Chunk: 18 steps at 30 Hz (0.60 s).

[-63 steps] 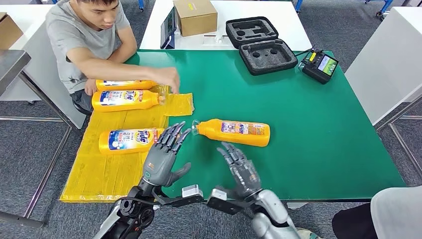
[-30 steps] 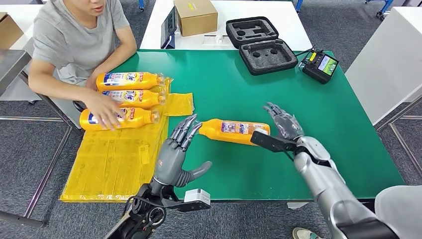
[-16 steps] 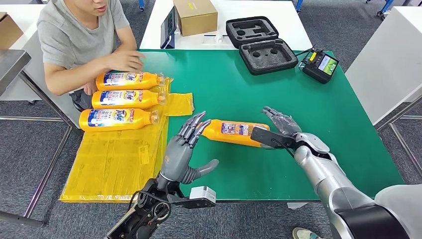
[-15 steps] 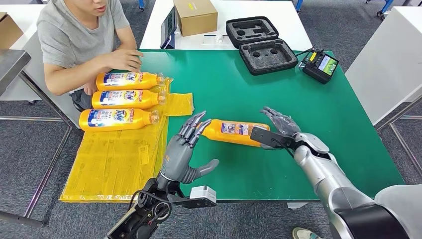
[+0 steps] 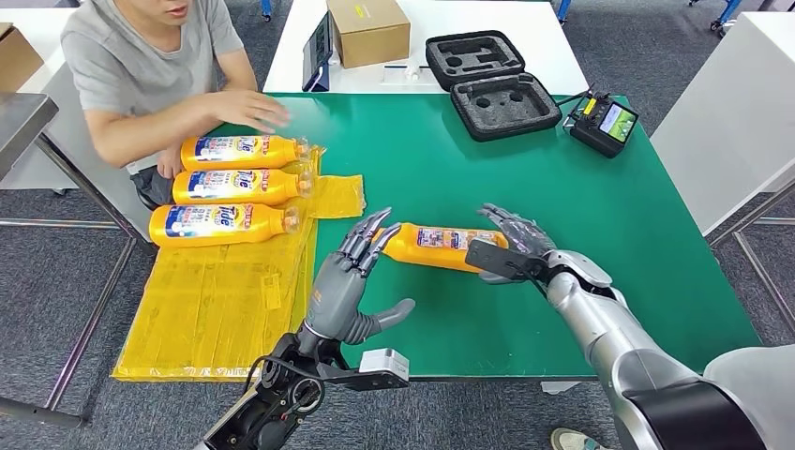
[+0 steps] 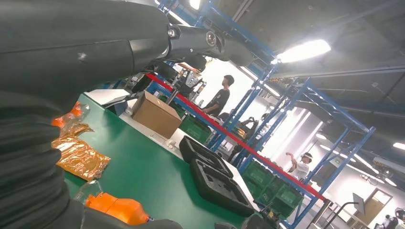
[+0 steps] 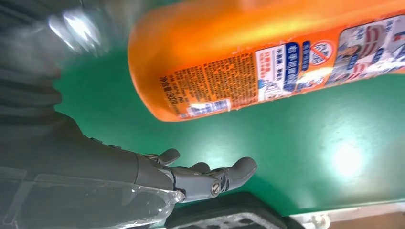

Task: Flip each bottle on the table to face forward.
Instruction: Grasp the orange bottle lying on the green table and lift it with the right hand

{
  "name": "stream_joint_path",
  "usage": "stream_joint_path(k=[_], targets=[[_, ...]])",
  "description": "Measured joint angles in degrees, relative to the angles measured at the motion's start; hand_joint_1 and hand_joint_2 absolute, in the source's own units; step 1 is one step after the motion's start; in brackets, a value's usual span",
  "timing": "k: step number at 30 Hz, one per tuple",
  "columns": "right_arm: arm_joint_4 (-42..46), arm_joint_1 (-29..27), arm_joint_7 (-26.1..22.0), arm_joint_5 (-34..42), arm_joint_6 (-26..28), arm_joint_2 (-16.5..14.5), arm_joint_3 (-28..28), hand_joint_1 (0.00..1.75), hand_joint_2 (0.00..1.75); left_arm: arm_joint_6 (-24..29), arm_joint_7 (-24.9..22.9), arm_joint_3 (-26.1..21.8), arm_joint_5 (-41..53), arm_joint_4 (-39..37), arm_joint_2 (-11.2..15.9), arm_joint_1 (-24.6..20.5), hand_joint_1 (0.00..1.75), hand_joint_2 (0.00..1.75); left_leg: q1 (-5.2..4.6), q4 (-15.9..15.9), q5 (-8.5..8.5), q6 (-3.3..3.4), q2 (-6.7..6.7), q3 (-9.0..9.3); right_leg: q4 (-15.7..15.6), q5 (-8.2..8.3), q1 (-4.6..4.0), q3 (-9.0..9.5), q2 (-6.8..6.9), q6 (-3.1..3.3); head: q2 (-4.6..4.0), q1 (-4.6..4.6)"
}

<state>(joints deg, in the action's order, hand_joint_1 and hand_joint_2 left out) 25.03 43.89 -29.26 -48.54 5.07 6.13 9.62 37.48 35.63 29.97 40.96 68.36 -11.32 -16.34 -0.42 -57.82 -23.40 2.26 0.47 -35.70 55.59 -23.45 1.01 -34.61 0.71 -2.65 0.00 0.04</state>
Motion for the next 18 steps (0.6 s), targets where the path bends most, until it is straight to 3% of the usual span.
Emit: stream_joint_path(k=[18], targets=[[-0.8, 1.6, 3.2, -0.8, -2.7, -2.4, 2.9, 0.0, 1.75, -0.3, 0.5, 0.0, -0.4, -2.3, 0.0, -0.1, 0.0, 1.75, 0.0, 0.0, 0.0, 0.0, 0.0, 0.0, 0.0, 0.0, 0.0, 0.0, 0.0, 0.0, 0.0, 0.0]])
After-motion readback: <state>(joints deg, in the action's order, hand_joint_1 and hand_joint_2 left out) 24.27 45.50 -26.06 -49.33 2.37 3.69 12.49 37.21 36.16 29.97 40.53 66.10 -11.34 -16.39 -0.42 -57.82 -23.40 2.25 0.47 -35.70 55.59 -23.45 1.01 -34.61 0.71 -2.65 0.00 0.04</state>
